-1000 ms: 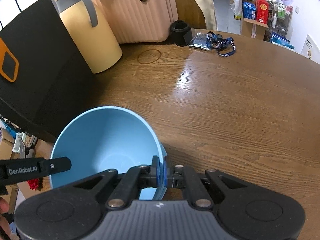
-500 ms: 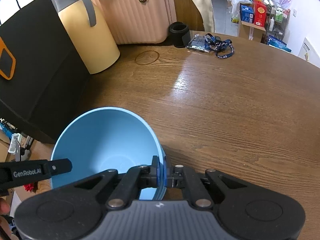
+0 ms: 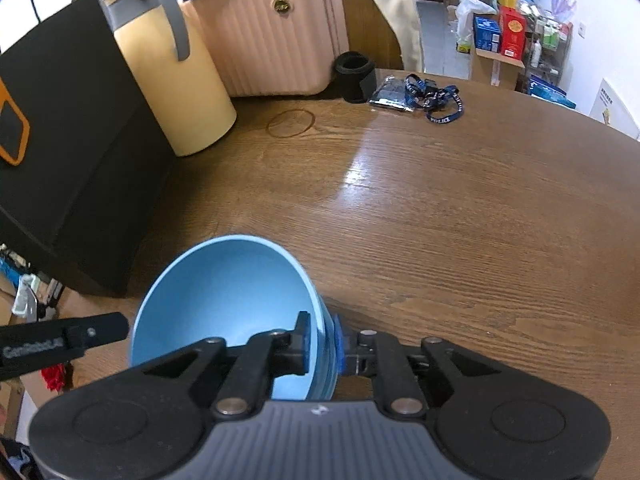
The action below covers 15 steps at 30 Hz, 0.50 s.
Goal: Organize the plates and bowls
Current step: 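Open both grippers to release the bowl onto the stack, then withdraw both grippers and move them to the rim of the bowl stack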
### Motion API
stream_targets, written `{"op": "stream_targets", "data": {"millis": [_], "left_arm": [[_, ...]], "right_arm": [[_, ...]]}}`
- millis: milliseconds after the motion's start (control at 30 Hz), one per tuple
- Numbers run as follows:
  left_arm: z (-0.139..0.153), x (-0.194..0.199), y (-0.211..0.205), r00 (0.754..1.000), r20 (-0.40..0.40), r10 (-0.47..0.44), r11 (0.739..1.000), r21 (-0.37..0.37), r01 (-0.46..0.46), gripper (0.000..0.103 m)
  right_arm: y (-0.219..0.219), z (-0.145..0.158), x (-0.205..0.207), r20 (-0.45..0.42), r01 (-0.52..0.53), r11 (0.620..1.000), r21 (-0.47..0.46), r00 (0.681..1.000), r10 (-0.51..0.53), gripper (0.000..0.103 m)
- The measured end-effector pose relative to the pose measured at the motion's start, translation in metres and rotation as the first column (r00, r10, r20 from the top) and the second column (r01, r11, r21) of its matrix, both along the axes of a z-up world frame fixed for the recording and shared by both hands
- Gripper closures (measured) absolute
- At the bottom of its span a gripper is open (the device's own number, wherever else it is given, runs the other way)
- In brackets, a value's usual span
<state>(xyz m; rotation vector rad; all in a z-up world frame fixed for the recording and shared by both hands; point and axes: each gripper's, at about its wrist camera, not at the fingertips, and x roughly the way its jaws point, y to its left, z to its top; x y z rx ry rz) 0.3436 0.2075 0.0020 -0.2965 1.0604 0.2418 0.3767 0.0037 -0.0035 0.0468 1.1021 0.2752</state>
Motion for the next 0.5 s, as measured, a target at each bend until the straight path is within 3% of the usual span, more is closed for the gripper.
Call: {"op": "stream_targets", "data": {"millis": [33,100,167,267,300,367,500], "left_arm": [[0.004,-0.004,0.002,1.0,0.012,0.006,1.0,0.017,-0.006,0.058],[0.012,-0.011,0.005,0.999,0.035,0.007,0.999,0.046,-0.008,0.049],[0.019,-0.02,0.01,0.998,0.057,0.006,0.998,0.067,-0.01,0.025],[0.027,-0.034,0.017,0.995,0.095,0.027,0.995,0.093,-0.036,0.004],[0.03,-0.04,0.019,0.994,0.11,0.027,0.995,0.095,-0.038,0.001],[0.034,-0.052,0.023,0.989,0.143,0.023,0.996,0.077,-0.034,0.0],[0.04,-0.083,0.027,0.976,0.215,0.028,0.997,0.068,-0.043,0.0]], "right_arm": [[-0.001,0.002,-0.002,0.005,0.005,1.0,0.004,1.0,-0.005,0.072],[-0.006,0.008,-0.01,0.027,0.019,1.0,0.009,0.999,-0.019,0.059],[-0.01,0.015,-0.019,0.052,0.029,0.999,0.021,0.998,-0.03,0.048],[-0.019,0.028,-0.04,0.098,0.046,0.998,0.045,0.994,-0.05,0.019],[-0.022,0.032,-0.048,0.116,0.05,0.997,0.055,0.992,-0.057,0.009],[-0.028,0.039,-0.064,0.154,0.053,0.996,0.078,0.986,-0.065,0.001],[-0.033,0.051,-0.102,0.217,0.036,0.996,0.087,0.975,-0.054,0.0]]}}
